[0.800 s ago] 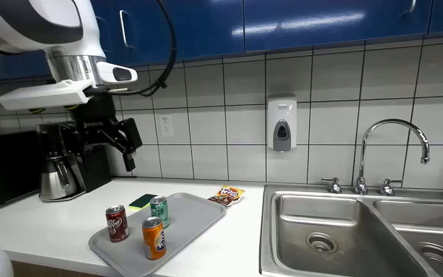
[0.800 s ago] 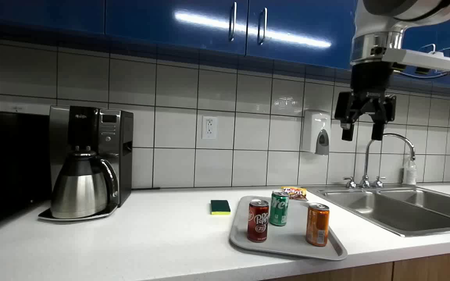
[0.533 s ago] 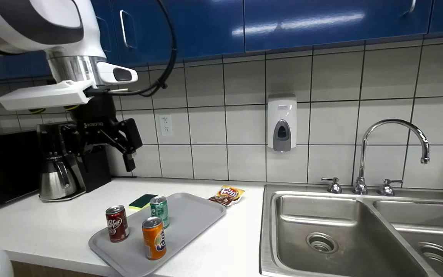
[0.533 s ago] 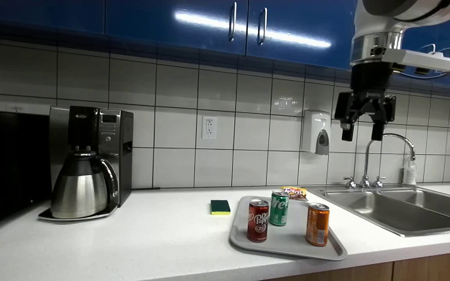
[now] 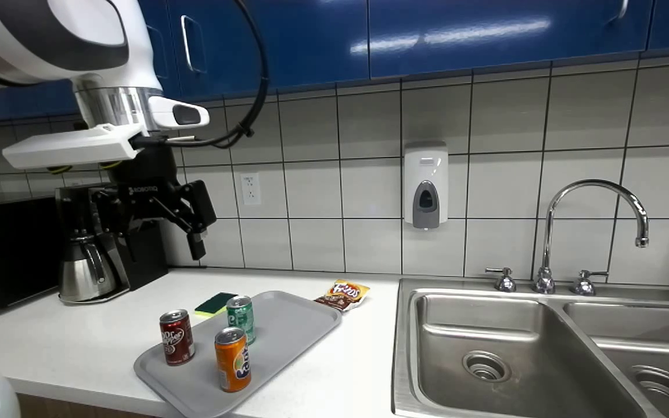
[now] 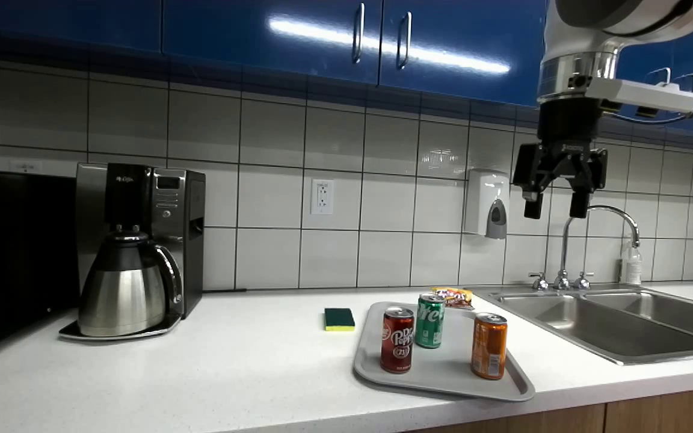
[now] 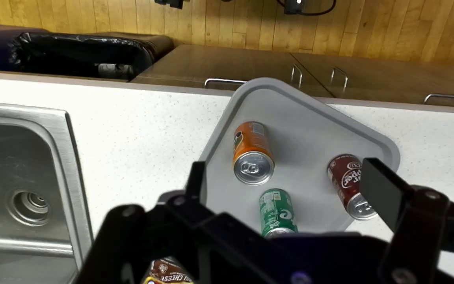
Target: Pick up the green sprite can and put it on the counter to the left of the gray tray, pick up the brown dr pepper can and put it on the counter to the right of the gray tray, pick up the orange fanta can and put it on the counter to the right of the gray tray
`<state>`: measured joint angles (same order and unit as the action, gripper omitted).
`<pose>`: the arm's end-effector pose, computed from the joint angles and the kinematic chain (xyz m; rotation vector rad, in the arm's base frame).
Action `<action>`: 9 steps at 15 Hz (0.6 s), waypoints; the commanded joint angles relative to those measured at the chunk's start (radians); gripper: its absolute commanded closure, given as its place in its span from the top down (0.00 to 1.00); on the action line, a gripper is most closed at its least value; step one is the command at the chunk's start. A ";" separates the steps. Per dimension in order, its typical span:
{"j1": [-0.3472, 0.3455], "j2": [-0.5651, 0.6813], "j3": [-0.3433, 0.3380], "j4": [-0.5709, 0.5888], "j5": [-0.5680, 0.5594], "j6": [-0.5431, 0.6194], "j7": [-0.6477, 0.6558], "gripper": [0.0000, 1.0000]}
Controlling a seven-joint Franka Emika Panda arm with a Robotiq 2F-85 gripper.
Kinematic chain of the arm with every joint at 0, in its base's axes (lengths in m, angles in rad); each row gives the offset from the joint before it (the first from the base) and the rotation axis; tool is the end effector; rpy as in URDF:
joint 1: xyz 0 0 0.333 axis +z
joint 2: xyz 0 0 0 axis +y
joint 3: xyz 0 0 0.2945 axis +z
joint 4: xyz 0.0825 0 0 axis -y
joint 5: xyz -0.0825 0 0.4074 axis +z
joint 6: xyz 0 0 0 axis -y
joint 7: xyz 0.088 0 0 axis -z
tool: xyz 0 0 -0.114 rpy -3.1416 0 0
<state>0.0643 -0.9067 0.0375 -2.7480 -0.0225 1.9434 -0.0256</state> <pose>0.3314 0.0307 0.4456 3.0841 0.1878 0.1596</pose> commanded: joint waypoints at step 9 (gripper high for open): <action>0.061 0.146 0.043 0.002 0.021 0.195 0.015 1.00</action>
<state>0.1117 -0.8167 0.0582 -2.7566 -0.0190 2.0910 -0.0239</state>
